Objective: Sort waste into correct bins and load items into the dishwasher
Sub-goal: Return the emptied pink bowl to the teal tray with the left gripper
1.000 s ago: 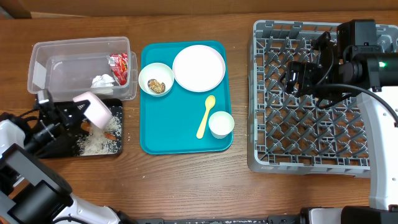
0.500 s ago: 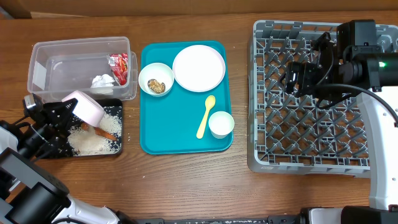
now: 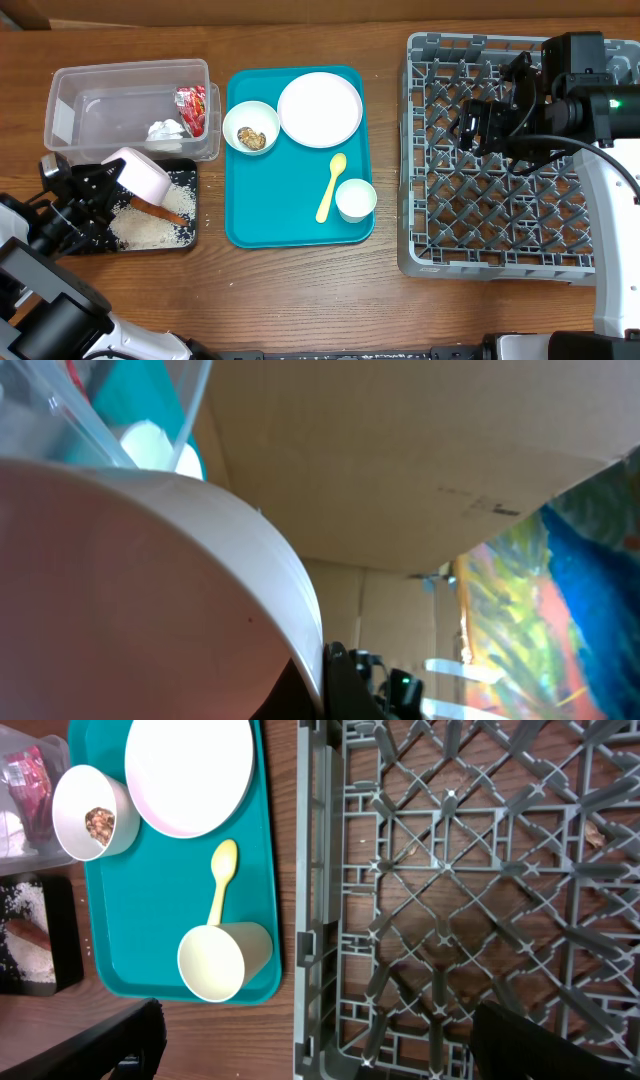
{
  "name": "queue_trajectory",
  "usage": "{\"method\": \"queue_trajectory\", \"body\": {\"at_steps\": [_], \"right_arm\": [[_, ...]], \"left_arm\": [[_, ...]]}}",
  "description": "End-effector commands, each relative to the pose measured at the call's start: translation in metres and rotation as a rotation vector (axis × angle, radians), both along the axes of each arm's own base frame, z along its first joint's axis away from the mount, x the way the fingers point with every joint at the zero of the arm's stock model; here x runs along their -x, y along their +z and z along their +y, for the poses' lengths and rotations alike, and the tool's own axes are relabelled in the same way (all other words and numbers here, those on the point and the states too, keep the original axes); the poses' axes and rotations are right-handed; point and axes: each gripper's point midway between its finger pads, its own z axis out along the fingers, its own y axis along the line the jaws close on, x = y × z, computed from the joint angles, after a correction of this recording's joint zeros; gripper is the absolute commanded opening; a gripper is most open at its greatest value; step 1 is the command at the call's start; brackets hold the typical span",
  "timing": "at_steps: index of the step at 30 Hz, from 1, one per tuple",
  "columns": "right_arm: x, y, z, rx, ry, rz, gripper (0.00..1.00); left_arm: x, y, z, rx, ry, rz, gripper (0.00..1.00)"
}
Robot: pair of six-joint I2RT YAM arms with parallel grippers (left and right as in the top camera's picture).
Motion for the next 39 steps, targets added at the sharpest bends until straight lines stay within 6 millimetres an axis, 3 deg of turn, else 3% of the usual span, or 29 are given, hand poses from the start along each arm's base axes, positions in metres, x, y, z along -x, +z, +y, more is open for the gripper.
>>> {"method": "queue_trajectory", "body": {"at_steps": [1, 7, 11, 14, 17, 18, 22, 25, 30, 34, 39], "right_arm": [[-0.001, 0.001, 0.002, -0.011, -0.001, -0.003, 1.00], [-0.003, 0.002, 0.002, -0.015, -0.011, -0.010, 1.00], [-0.002, 0.002, 0.002, -0.017, -0.015, -0.003, 1.00], [-0.002, 0.001, 0.002, -0.017, -0.015, -0.003, 1.00], [-0.002, 0.001, 0.002, -0.016, -0.015, -0.003, 1.00], [-0.002, 0.001, 0.002, -0.016, -0.015, -0.003, 1.00], [-0.003, 0.002, 0.002, -0.017, -0.014, -0.007, 1.00], [-0.003, 0.002, 0.002, -0.017, -0.014, -0.007, 1.00], [-0.003, 0.002, 0.002, -0.016, -0.015, -0.007, 1.00], [-0.003, 0.002, 0.002, -0.016, -0.015, -0.007, 1.00], [-0.003, 0.002, 0.002, -0.016, -0.014, -0.007, 1.00]], "left_arm": [[-0.002, 0.038, -0.015, -0.176, -0.030, -0.189, 0.04], [-0.005, 0.095, -0.087, -0.390, -0.248, -0.411, 0.04], [-0.013, 0.098, -0.144, -0.518, -0.483, -0.458, 0.04], [-0.029, 0.070, -0.178, -0.676, -0.626, -0.331, 0.04], [-0.057, 0.012, -0.194, -1.063, -0.628, -0.037, 0.04], [-0.061, 0.003, -0.201, -1.169, -0.629, -0.010, 0.04], [-0.059, -0.020, -0.240, -1.503, -0.679, 0.004, 0.04], [-0.051, -0.042, -0.257, -1.696, -0.720, 0.042, 0.04], [-0.030, -0.095, -0.284, -1.795, -0.901, 0.088, 0.04], [-0.025, -0.131, -0.289, -1.805, -0.989, 0.143, 0.04], [-0.016, -0.160, -0.292, -1.779, -1.107, 0.171, 0.04]]}}
